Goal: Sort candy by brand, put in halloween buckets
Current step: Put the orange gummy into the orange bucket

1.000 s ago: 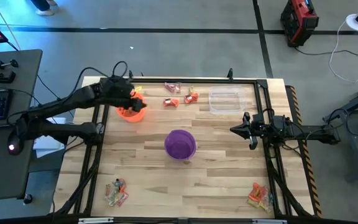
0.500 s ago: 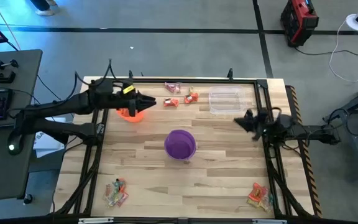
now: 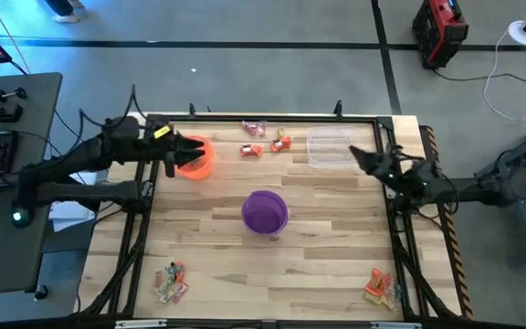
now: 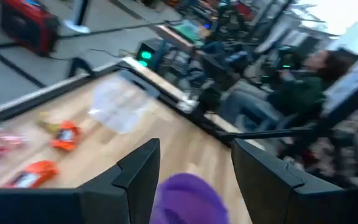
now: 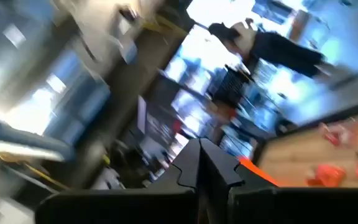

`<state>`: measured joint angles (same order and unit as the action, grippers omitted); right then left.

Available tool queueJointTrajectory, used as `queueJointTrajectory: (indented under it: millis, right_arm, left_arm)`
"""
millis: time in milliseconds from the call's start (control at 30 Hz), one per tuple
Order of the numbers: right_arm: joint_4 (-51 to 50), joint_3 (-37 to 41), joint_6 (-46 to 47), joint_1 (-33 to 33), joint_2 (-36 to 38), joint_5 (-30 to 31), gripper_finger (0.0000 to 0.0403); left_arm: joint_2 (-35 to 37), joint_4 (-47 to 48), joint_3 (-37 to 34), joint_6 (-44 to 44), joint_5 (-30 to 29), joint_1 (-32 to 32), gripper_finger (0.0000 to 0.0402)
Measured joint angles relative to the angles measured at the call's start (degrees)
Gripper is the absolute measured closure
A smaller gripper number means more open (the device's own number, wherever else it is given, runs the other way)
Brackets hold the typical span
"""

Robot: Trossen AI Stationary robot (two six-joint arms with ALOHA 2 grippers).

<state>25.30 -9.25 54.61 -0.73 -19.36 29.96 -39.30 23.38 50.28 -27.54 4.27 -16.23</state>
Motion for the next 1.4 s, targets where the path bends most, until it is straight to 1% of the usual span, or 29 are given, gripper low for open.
queueJointTrajectory:
  millis: [67, 100, 167, 233, 333, 433, 533, 600, 667, 767, 833, 933, 1033, 1100, 1200, 1400]
  right_arm:
    - [-2.6, -4.2, 1.5, 0.0, -6.7, -2.8, 0.0402]
    - [-4.1, -6.7, 2.5, 0.0, -9.7, -5.3, 0.0402]
    - [-8.1, -12.0, 4.3, 0.0, -15.7, -12.0, 0.0402]
    - [-14.9, -18.4, 7.0, 0.5, -21.5, -18.3, 0.0402]
    - [-32.5, -29.0, 11.8, 3.3, -30.7, -24.5, 0.0402]
    - [-55.9, -39.4, 18.3, 7.4, -40.7, -34.8, 0.0397]
    - [-76.8, -46.4, 23.0, 13.6, -50.1, -44.7, 0.0373]
    - [-85.5, -48.5, 23.9, 18.0, -54.9, -50.8, 0.0344]
    - [-90.3, -48.6, 24.6, 21.9, -58.6, -55.8, 0.031]
    - [-89.0, -45.8, 27.7, 26.3, -61.5, -62.0, 0.026]
    - [-85.4, -42.7, 29.3, 28.3, -62.6, -66.1, 0.0232]
    - [-80.0, -38.7, 29.4, 30.1, -63.5, -70.7, 0.021]
    - [-75.6, -35.4, 28.4, 31.3, -64.7, -73.4, 0.0208]
    - [-72.4, -33.5, 25.9, 32.4, -65.4, -76.5, 0.0211]
    - [-71.3, -31.6, 22.3, 34.4, -67.1, -79.9, 0.0217]
    - [-69.7, -30.6, 18.4, 37.4, -70.9, -80.5, 0.0219]
  left_arm:
    - [0.7, 2.1, -0.4, 0.2, -1.8, 0.0, 0.0214]
    - [0.9, 2.7, -1.1, 0.2, -1.7, 0.0, 0.0214]
    - [0.8, 3.6, -2.8, 0.7, 0.2, 0.1, 0.0214]
    - [0.4, 3.6, -5.0, 1.8, 3.5, 0.4, 0.0214]
    - [0.4, 3.5, -8.5, 2.3, 6.5, 1.1, 0.0214]
    - [0.6, 3.3, -11.2, 3.0, 8.5, 1.1, 0.0214]
    - [0.6, 2.7, -12.0, 3.9, 10.6, 1.1, 0.0214]
    - [0.7, 2.2, -12.0, 4.5, 11.0, 1.1, 0.0214]
    - [0.7, 1.9, -12.0, 5.3, 11.5, 1.1, 0.0214]
    - [0.7, 1.8, -12.0, 5.8, 12.1, 1.1, 0.0214]
    - [0.7, 1.9, -12.0, 5.8, 13.0, 1.1, 0.0214]
    - [0.7, 1.9, -12.0, 5.8, 14.0, 1.1, 0.0214]
    - [0.7, 1.8, -12.0, 5.8, 14.1, 1.0, 0.0214]
    - [0.7, 1.8, -12.0, 5.7, 14.1, 1.0, 0.0214]
    - [0.7, 0.8, -12.0, 5.2, 14.0, 1.0, 0.0214]
    - [0.7, -2.0, -12.0, 2.7, 13.2, 1.0, 0.0214]
